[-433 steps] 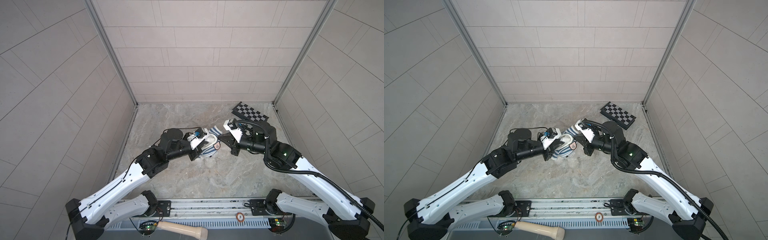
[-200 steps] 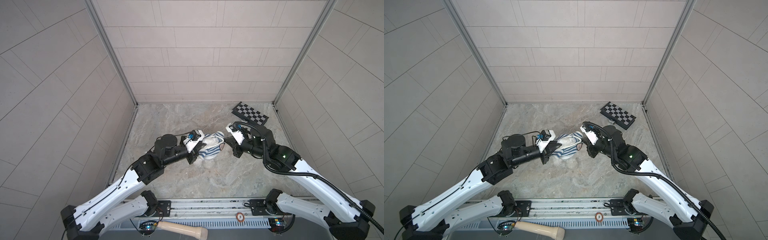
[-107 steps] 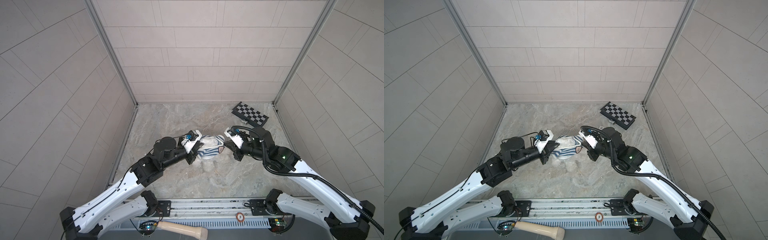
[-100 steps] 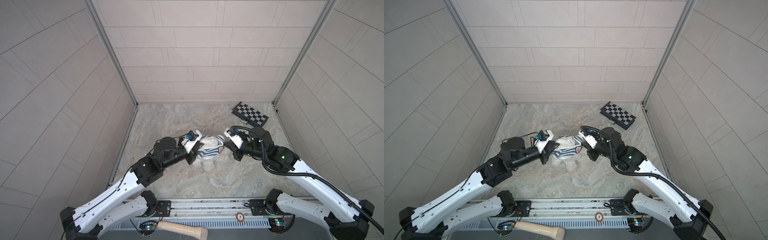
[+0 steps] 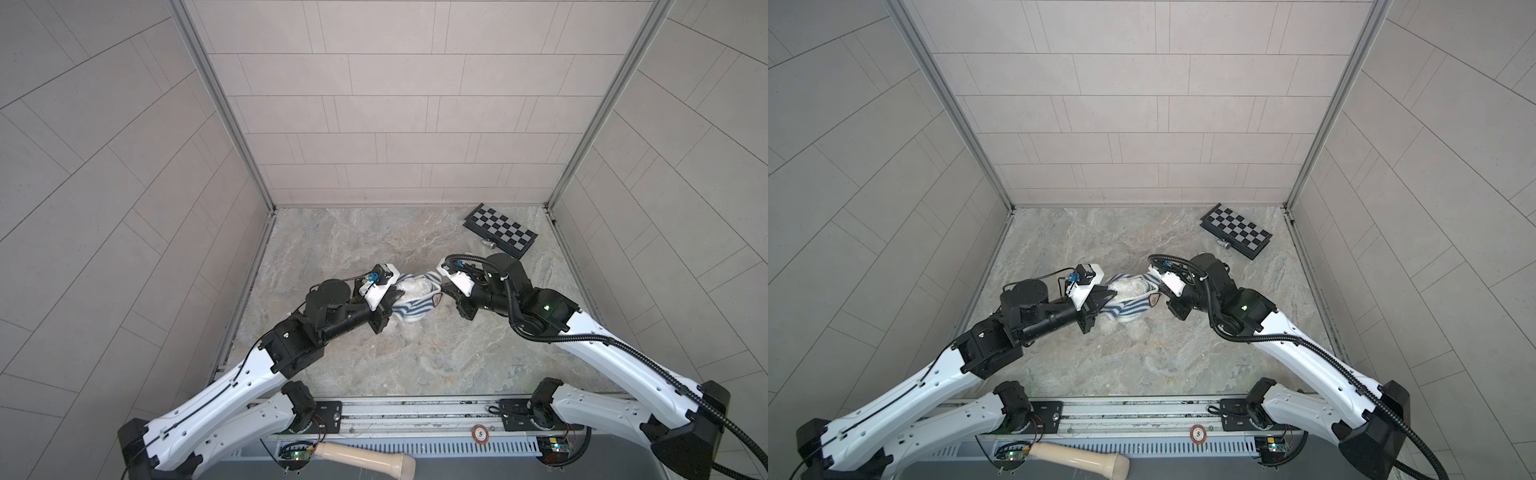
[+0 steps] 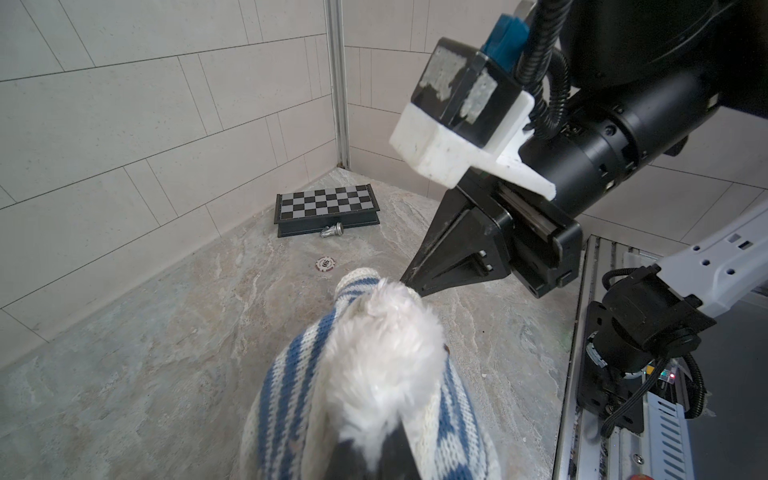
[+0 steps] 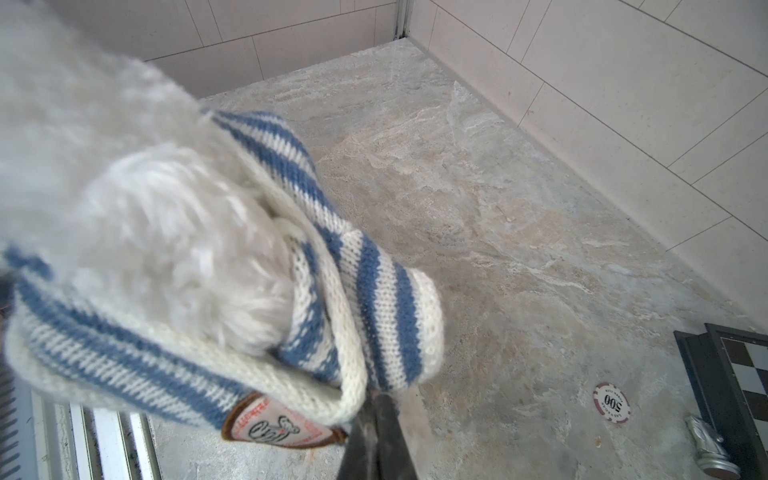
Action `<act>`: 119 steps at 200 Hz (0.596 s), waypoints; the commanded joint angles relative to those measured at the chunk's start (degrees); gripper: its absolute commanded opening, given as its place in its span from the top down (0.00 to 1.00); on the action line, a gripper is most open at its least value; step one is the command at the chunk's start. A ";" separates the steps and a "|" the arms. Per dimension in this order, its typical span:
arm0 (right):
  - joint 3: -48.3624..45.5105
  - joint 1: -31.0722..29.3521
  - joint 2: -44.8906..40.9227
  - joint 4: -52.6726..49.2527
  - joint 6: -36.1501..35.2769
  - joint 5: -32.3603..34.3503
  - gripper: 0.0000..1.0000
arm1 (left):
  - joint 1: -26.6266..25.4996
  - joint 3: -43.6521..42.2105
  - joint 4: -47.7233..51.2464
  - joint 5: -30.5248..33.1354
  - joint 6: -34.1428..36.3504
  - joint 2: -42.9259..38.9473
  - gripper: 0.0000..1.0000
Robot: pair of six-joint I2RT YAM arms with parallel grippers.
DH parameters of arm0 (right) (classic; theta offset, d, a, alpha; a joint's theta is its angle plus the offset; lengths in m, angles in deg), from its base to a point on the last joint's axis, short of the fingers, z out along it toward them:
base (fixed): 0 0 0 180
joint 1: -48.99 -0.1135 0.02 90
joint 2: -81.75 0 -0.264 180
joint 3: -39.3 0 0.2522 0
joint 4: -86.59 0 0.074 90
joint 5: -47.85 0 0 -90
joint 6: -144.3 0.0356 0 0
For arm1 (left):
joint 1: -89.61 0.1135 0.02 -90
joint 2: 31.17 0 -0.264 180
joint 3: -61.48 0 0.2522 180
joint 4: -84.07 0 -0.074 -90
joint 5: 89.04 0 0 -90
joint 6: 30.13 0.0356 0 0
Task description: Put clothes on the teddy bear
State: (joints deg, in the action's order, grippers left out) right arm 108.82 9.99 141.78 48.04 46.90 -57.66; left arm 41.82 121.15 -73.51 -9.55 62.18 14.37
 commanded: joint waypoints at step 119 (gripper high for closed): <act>9.06 -5.94 -3.97 -1.20 3.27 14.75 0.63 | 9.00 2.03 -3.68 8.80 -24.84 -0.45 1.00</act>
State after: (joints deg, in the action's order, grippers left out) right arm 116.78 3.47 140.22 44.80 46.68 -48.02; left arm 45.36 120.98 -75.80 -4.10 52.38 14.15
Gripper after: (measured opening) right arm 0.320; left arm 0.064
